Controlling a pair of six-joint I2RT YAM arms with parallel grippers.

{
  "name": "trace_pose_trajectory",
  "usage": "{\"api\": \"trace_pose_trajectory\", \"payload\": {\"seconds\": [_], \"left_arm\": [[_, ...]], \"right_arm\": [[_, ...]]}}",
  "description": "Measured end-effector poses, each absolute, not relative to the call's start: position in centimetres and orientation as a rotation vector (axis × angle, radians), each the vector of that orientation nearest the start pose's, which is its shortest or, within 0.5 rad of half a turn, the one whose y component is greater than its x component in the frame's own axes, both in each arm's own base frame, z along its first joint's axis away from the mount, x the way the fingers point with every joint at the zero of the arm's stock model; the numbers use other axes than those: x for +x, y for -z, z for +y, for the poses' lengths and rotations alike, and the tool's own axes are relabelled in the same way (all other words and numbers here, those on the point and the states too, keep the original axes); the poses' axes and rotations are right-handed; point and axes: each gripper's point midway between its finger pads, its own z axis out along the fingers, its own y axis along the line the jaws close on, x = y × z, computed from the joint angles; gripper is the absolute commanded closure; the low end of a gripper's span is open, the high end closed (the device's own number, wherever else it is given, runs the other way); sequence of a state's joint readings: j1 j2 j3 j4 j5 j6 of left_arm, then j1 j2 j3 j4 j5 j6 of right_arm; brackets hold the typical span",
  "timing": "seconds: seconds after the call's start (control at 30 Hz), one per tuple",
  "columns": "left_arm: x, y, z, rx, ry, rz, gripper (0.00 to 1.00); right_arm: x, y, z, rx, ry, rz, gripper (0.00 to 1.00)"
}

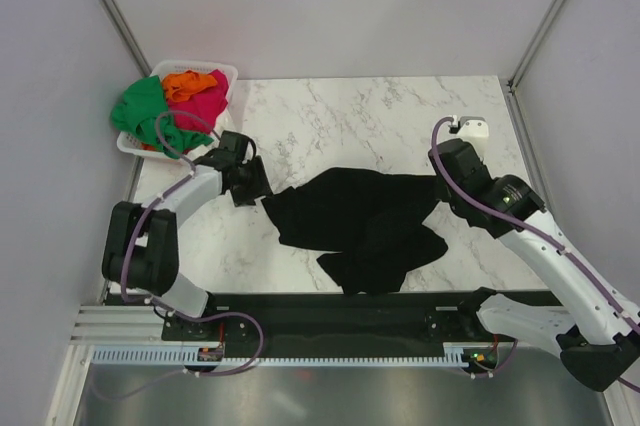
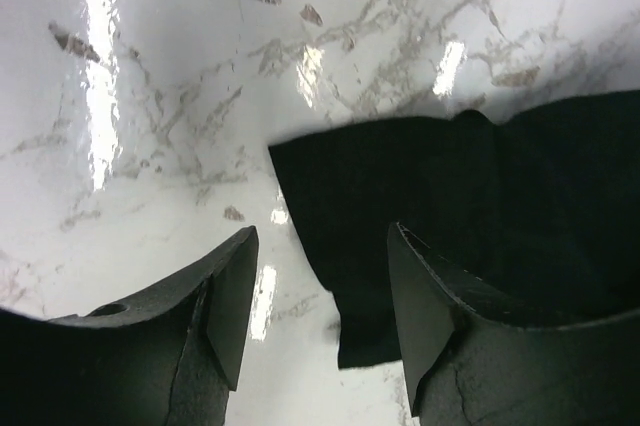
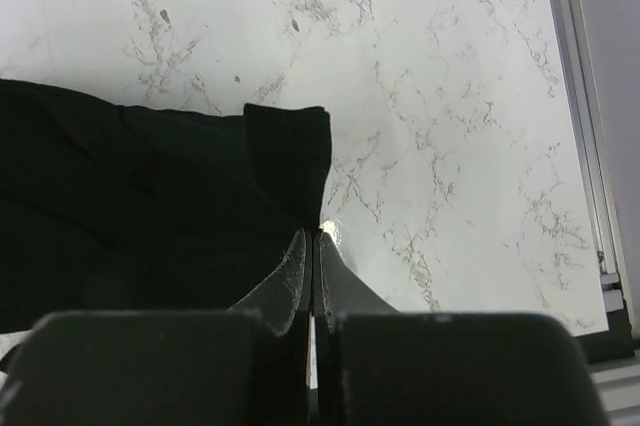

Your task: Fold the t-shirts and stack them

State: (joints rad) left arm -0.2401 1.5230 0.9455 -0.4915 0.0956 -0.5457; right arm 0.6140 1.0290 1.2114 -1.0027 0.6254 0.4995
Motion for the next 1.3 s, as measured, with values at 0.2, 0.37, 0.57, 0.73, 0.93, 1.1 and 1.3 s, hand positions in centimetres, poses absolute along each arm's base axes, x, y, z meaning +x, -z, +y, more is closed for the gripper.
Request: {"api": "trace_pose_trajectory", "payload": {"seconds": [0.2, 0.37, 0.57, 0.73, 0.93, 1.1, 1.3], "left_arm": [[32.3, -2.6, -11.6, -0.388, 0.29, 2.746, 0.38], [33.5, -2.3, -12.2, -0.38, 0.28, 2.765, 0.44], [34.1, -1.7, -12.2, -0.361, 0.244, 2.808, 0.98], [34.0, -2.3, -12.8, -0.34, 0.269, 2.806, 0.98], [35.7, -14.1, -12.8, -0.316, 0.324, 2.586, 0.98], [37.3, -32.4, -11.7, -0.308, 0.415, 2.149, 0.98], [33.3, -44.6, -8.9, -0.341, 0.45, 1.882, 0.98]], "right_arm": [[24.8, -24.1, 6.2, 0.153, 0.184, 2.228, 1.0], [25.5, -23.9, 5.8, 0.159, 0.192, 2.233, 1.0], [26.5, -23.4, 5.5, 0.175, 0.192, 2.242, 1.0], [26.9, -23.1, 5.2, 0.187, 0.176, 2.262, 1.0], [29.5, -28.7, 5.3, 0.231, 0.109, 2.175, 1.0], [31.4, -37.7, 5.4, 0.273, 0.013, 1.99, 1.0], [30.3, -47.2, 4.8, 0.307, -0.089, 1.766, 1.0]]}}
